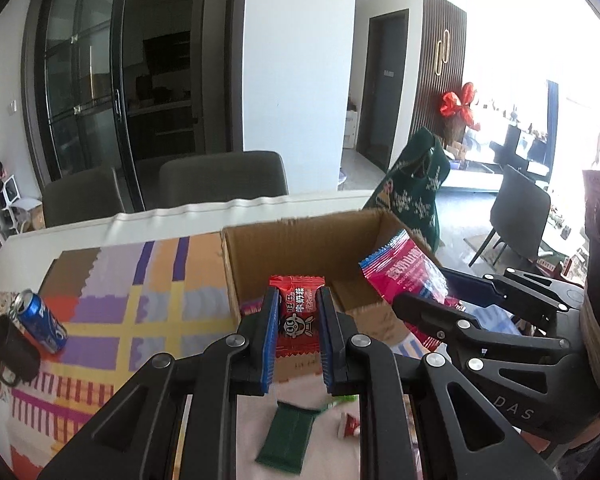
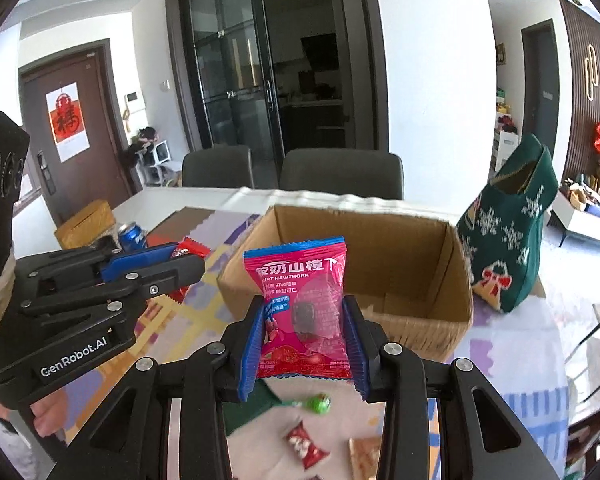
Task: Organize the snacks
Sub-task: 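Carry both snacks into the cardboard box and open both tools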
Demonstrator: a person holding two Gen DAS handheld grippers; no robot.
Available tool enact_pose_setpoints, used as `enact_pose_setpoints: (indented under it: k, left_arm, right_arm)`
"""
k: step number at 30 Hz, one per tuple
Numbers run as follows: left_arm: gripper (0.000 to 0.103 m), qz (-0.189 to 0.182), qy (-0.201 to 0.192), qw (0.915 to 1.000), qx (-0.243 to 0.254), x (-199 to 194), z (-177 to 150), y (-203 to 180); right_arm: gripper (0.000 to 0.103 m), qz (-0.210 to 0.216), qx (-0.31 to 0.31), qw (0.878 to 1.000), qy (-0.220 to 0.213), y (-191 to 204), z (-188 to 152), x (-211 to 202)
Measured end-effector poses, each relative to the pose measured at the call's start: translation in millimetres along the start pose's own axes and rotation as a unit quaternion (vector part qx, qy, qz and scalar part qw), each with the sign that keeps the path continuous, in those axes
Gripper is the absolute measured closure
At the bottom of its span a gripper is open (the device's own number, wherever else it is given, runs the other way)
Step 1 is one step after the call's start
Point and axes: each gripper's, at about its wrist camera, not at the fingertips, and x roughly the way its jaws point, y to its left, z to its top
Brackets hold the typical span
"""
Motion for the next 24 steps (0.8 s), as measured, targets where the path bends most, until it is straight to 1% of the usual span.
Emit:
enact_pose_setpoints:
  k: [4,10,20,22,23,24]
  left_arm:
    - [0.084,-0.004,0.001,1.0,-0.002,12,13,3]
    - [0.084,-0.006,0.013,0.9999,-0.007,34,27,8]
    - [0.083,0.012,0.035,0.9993,-0.009,71,42,16]
    - [0.07,0.024,0.041,0.9988,-0.013,75,44,17]
    - [0.056,0.032,0.042,0.9985,-0.015,74,44,18]
    - [0.052,0.038,0.036,0.9985,-0.019,71,44,19]
  right_arm:
    - [0.065,-0.006,0.005,1.0,-0.006,-8,15,5]
    - [0.065,-0.022,0.008,1.0,-0.001,-20,29,21]
    - [0.064,-0.05,0.011,0.999,0.007,-38,49,47]
    - [0.064,-0.054,0.011,0.998,0.006,-40,52,49]
    - [0.064,-0.058,0.01,0.998,0.006,-40,53,50]
    - [0.063,-0.062,0.01,0.998,0.006,-41,54,51]
